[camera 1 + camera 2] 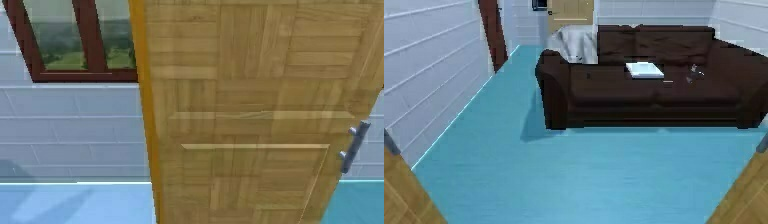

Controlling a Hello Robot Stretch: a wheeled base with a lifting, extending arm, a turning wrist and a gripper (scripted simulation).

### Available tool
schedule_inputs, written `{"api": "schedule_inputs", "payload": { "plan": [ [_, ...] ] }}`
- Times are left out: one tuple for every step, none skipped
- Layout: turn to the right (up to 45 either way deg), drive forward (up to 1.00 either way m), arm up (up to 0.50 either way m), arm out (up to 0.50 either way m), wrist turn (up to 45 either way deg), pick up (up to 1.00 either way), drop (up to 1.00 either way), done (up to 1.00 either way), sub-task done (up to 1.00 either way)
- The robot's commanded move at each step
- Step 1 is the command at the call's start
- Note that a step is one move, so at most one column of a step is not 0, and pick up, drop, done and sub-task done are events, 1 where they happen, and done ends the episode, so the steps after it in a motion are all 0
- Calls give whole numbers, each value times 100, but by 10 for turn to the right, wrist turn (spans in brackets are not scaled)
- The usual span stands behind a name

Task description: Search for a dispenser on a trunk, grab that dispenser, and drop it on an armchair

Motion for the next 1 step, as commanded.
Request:
{"api": "schedule_inputs", "payload": {
  "plan": [
    [450,0,0,0,0,0,0,0,0]
  ]
}}
